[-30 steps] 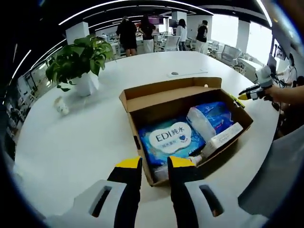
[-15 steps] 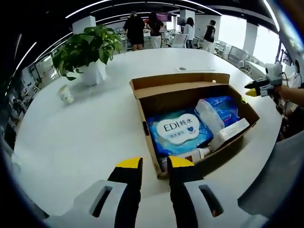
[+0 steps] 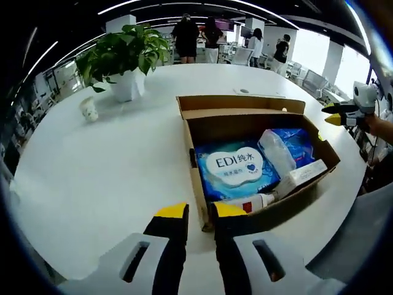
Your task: Operate the shoe box by opening the lid, removing the specified soft item, and placing it in the target area until the item is outside and the box remains undamaged.
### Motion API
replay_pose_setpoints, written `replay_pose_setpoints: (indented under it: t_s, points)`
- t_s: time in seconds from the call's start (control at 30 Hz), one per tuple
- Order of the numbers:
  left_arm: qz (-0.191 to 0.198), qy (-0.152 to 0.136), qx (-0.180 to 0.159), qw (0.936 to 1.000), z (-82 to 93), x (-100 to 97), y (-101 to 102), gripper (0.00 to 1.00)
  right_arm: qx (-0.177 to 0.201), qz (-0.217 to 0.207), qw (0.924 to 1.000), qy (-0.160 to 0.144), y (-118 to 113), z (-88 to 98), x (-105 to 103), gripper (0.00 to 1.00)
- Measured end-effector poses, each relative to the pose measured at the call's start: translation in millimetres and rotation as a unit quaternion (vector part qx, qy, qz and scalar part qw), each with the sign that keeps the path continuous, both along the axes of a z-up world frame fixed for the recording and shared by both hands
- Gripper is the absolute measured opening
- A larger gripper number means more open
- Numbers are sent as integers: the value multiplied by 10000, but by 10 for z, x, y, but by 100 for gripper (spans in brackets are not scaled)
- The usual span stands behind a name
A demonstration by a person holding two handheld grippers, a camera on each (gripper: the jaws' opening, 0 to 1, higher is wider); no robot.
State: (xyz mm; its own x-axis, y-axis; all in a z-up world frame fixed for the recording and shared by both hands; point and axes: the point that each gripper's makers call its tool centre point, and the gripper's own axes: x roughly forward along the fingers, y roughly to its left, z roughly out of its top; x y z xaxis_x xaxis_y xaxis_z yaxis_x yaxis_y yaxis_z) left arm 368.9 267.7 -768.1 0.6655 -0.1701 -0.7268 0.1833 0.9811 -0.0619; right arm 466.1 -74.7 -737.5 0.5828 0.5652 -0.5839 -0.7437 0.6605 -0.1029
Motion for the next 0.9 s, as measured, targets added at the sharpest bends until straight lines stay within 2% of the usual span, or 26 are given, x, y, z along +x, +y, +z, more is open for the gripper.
replay_pose_setpoints:
  t_s: [0.3, 0.57, 0.9]
  points:
    - [141, -24, -60, 9999, -24, 27, 2, 12, -148, 554, 9982, -183, 312, 24, -75, 27]
    - [206, -1, -106, 9997, -36, 34, -22, 8, -175, 806, 9964, -173, 538, -31, -112, 27]
    - [244, 12, -82, 9997, -50, 53, -38, 7, -203, 910, 9956, -73, 737, -133, -86, 26]
